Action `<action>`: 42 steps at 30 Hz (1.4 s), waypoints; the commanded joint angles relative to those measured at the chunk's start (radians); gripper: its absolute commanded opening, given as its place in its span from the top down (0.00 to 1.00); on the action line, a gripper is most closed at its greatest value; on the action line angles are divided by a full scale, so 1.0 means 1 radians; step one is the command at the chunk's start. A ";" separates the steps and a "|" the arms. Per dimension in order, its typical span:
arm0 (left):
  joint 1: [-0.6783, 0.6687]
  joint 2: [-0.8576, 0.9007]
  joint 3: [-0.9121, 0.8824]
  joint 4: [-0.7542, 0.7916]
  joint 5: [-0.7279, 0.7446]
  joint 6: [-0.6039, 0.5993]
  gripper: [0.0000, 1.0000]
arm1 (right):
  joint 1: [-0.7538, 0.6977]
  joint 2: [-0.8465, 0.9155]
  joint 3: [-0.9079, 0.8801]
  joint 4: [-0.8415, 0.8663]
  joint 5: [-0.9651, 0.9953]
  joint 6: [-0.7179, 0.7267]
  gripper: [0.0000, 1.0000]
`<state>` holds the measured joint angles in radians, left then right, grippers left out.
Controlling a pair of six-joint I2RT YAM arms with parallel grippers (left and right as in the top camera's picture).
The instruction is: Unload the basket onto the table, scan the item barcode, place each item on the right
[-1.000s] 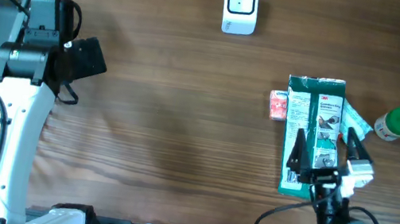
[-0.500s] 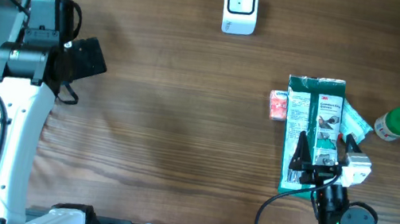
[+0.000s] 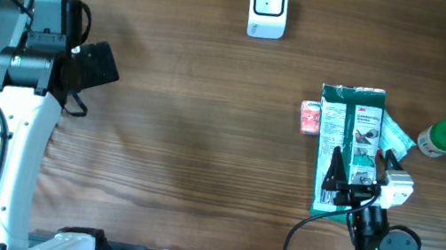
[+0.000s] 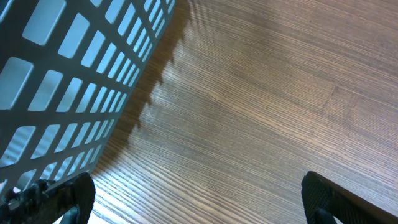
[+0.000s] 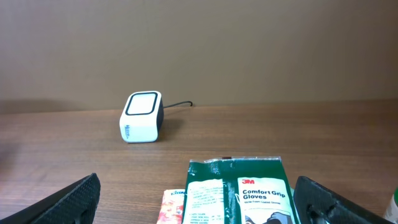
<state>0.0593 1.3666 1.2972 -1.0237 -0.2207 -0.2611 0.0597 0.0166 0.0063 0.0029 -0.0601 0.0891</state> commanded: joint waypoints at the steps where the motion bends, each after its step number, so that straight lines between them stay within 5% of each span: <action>1: 0.005 -0.011 0.014 0.003 -0.016 -0.009 0.00 | -0.005 -0.012 -0.001 0.000 -0.016 -0.008 0.00; 13: 0.005 -0.098 0.014 -0.001 -0.016 -0.009 0.00 | -0.005 -0.012 -0.001 0.000 -0.016 -0.008 0.00; 28: 0.002 -0.919 0.008 -0.080 0.008 -0.009 0.00 | -0.005 -0.012 -0.001 0.000 -0.016 -0.008 0.00; 35: 0.005 -1.249 -0.130 -0.143 0.075 -0.045 0.00 | -0.005 -0.012 -0.001 0.000 -0.016 -0.008 0.00; 42: 0.002 -1.360 -0.378 0.130 0.093 -0.114 0.00 | -0.005 -0.012 -0.001 0.000 -0.016 -0.008 0.00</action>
<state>0.0593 0.0074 1.0336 -1.0321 -0.1623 -0.3222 0.0597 0.0154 0.0063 -0.0006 -0.0601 0.0887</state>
